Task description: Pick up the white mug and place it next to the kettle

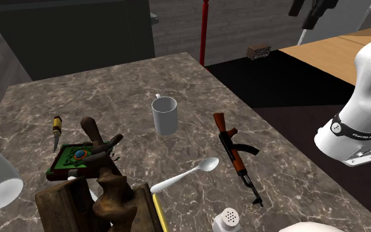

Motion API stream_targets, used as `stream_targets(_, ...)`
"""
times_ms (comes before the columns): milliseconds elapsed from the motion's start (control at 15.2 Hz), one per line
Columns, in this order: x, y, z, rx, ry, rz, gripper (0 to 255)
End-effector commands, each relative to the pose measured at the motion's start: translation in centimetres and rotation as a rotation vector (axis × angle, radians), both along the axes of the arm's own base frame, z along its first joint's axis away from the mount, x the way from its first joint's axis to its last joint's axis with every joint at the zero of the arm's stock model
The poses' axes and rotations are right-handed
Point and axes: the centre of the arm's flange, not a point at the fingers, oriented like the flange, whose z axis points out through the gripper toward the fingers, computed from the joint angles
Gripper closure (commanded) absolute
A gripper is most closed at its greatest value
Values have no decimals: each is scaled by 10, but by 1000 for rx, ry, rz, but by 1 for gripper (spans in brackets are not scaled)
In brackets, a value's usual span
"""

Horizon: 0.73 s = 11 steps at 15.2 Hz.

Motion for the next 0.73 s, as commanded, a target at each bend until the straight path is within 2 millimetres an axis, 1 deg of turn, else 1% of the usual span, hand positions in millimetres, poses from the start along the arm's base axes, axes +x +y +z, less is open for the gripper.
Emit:
stream_targets(0, 0, 0, 0, 0, 0, 0, 0)
stream_targets(660, 110, 18, -71, 2, -2, -39, 0)
